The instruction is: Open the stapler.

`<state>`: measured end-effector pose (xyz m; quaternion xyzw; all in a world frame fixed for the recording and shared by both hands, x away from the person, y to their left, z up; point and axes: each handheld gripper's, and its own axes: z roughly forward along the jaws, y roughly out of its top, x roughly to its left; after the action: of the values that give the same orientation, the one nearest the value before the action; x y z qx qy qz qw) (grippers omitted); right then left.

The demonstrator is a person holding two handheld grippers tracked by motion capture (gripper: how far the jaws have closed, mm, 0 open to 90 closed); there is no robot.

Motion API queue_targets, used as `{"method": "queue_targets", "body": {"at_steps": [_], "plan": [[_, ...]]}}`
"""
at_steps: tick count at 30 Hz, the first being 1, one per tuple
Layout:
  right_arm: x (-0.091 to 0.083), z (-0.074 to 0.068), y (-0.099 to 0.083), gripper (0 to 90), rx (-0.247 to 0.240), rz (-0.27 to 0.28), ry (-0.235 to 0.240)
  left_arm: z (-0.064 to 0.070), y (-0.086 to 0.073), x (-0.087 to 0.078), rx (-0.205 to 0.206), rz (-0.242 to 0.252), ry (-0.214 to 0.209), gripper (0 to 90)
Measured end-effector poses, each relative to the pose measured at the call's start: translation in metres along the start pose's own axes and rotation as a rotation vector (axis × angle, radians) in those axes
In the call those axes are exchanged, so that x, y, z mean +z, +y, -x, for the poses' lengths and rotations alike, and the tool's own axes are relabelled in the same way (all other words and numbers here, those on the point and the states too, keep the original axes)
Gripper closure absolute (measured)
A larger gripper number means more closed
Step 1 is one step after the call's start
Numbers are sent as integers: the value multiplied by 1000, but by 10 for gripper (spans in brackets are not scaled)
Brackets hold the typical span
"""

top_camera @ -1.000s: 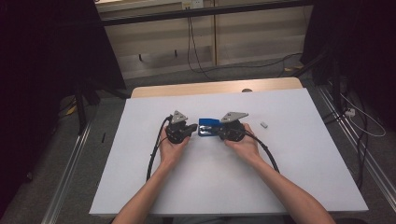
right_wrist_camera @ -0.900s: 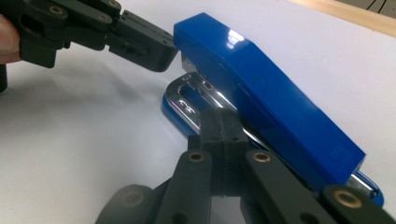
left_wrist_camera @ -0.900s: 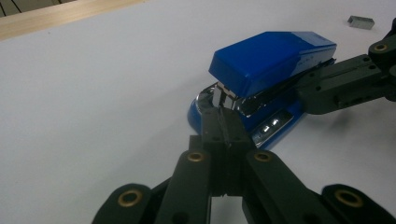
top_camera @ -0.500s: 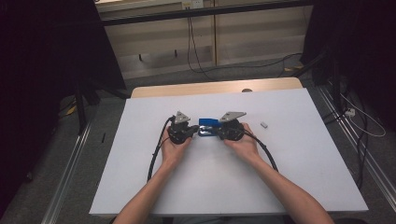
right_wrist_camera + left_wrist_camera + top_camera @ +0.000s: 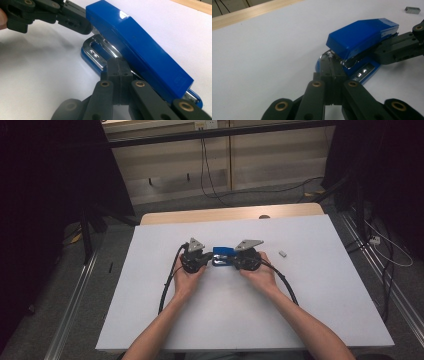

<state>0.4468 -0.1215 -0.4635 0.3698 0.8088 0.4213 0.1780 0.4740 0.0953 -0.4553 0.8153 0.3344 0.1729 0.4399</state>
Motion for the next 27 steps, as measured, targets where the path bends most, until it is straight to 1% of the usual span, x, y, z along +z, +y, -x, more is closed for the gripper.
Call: {"method": "queue_targets", "body": {"at_steps": [1, 3, 5, 6, 11, 16, 19, 23, 25, 27], "plan": [[0, 0, 0, 900, -4, 0, -6, 0, 1, 0, -2, 6, 4, 900], [0, -1, 0, 900, -7, 0, -9, -1, 1, 1, 2, 3, 4, 900], [0, -1, 0, 900, -8, 0, -10, 0, 1, 1, -12, 9, 14, 900], [0, -1, 0, 900, -5, 1, -9, 1, 2, 1, -9, 8, 18, 900], [0, -1, 0, 900, -3, 0, -13, 1, 2, 1, -9, 8, 13, 900], [0, 0, 0, 900, 2, 2, -13, 1, 4, -1, -14, 19, 7, 900], [0, -1, 0, 900, 0, 2, -13, 0, 4, -2, -19, 26, -5, 900], [0, 0, 0, 900, 3, 2, -14, 1, 6, -3, -25, 34, -8, 900], [0, 0, 0, 900, 3, 3, -17, 1, 7, -4, -28, 41, -6, 900], [0, -2, 0, 900, -12, 4, -31, 1, 8, -4, -30, 45, -7, 900]]}}
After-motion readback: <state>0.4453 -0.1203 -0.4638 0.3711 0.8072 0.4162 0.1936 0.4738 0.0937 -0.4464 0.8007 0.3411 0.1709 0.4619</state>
